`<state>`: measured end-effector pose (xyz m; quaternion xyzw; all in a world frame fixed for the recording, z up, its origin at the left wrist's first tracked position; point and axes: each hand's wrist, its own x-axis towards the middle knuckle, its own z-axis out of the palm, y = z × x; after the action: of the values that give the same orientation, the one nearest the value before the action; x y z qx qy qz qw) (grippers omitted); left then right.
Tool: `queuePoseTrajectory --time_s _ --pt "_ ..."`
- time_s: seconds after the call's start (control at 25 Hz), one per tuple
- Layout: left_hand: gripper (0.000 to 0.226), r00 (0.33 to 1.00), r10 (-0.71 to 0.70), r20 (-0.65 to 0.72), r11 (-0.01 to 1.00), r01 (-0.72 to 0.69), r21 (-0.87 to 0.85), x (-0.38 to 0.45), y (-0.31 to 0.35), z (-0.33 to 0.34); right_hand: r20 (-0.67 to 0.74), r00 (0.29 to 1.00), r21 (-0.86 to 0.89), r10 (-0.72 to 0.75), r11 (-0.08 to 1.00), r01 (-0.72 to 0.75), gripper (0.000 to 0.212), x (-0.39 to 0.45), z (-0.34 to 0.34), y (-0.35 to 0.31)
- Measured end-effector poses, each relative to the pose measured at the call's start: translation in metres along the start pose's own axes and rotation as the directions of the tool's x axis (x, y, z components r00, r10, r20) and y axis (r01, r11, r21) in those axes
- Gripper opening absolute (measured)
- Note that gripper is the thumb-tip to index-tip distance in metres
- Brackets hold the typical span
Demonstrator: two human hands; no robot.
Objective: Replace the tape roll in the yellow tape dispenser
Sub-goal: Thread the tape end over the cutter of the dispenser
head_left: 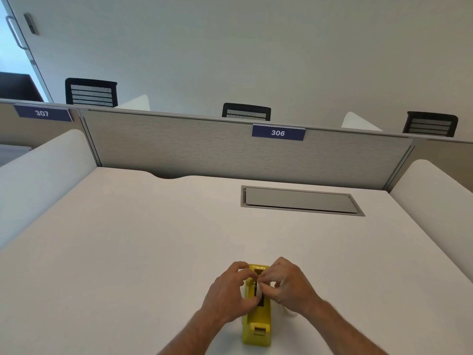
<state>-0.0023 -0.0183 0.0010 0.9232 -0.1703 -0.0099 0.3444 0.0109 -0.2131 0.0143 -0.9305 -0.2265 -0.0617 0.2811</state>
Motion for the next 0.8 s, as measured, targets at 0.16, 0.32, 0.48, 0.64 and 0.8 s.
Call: queuePoseTrajectory --time_s 0.16,0.32,0.48,0.64,0.8 --pt "0.042 1.0 0.008 0.001 1.0 -0.008 0.007 -0.0002 -0.0008 0.0004 0.022 1.0 0.015 0.018 1.0 -0.018 0.015 0.0015 -0.0022 -0.0005" --pt "0.045 1.0 0.011 0.019 1.0 -0.011 0.003 0.0013 -0.0017 -0.002 0.043 0.999 -0.011 0.031 0.999 -0.03 0.028 -0.0026 -0.0003 0.0015" --pt "0.044 1.0 0.012 0.014 1.0 -0.012 0.02 0.001 -0.0013 -0.0015 0.022 1.0 -0.01 0.015 1.0 -0.015 0.015 -0.0001 0.0001 0.0011" --pt "0.044 1.0 0.007 0.017 0.999 -0.008 0.043 0.0021 -0.0005 -0.0013 0.029 1.0 -0.006 0.008 1.0 -0.008 0.013 0.0016 -0.0017 0.0009" --pt "0.044 1.0 0.011 0.009 0.999 -0.011 0.046 0.0022 -0.0004 -0.0017 0.029 1.0 0.0 -0.001 1.0 0.001 0.013 0.0007 -0.0018 0.0004"
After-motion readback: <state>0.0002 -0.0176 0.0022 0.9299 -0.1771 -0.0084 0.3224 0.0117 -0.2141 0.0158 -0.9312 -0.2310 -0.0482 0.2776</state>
